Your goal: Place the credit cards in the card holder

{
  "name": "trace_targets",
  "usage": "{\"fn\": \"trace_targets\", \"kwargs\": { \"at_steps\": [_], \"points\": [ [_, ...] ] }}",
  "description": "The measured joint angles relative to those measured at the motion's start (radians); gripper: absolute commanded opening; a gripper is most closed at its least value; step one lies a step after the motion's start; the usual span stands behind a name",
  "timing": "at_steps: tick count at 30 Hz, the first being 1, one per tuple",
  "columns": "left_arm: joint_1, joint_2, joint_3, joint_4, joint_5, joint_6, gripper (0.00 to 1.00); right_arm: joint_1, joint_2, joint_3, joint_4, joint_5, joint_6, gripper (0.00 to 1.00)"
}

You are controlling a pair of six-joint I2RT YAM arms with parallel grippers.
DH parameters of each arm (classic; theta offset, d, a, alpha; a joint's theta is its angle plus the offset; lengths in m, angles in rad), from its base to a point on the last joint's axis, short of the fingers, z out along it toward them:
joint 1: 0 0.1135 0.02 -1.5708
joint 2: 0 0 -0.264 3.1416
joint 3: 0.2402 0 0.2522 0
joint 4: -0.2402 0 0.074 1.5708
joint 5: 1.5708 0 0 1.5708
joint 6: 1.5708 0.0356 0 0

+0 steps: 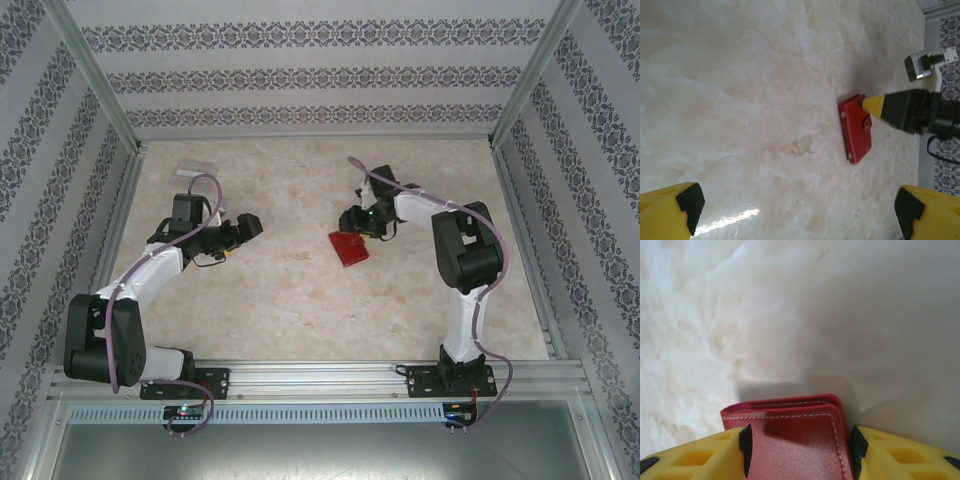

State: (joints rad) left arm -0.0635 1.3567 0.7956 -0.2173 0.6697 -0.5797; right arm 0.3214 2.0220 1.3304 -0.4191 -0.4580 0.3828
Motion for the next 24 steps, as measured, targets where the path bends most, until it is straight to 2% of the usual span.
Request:
{"fn": "trace_targets", "kwargs": {
  "at_steps": [8, 11, 18, 24],
  "points": [
    [0.005, 0.011, 0.068, -0.105, -0.131, 0.011, 0.99, 0.117, -0.061, -0.087, 0.036, -0.028, 0.106, 0.56],
    [0.006, 0.011, 0.093, -0.136, -0.175, 0.011, 0.99, 0.123, -0.110, -0.124, 0.022, -0.025, 0.111, 0.58],
    [0.006, 0.011, 0.110, -0.151, -0.246, 0.014, 0.99, 0.055, -0.187, -0.167, 0.004, 0.000, 0.069, 0.58],
    [0.007, 0.012, 0.141, -0.203, -0.335, 0.047, 0.99, 0.153, -0.163, -0.225, 0.010, -0.003, 0.059, 0.58]
  ]
}}
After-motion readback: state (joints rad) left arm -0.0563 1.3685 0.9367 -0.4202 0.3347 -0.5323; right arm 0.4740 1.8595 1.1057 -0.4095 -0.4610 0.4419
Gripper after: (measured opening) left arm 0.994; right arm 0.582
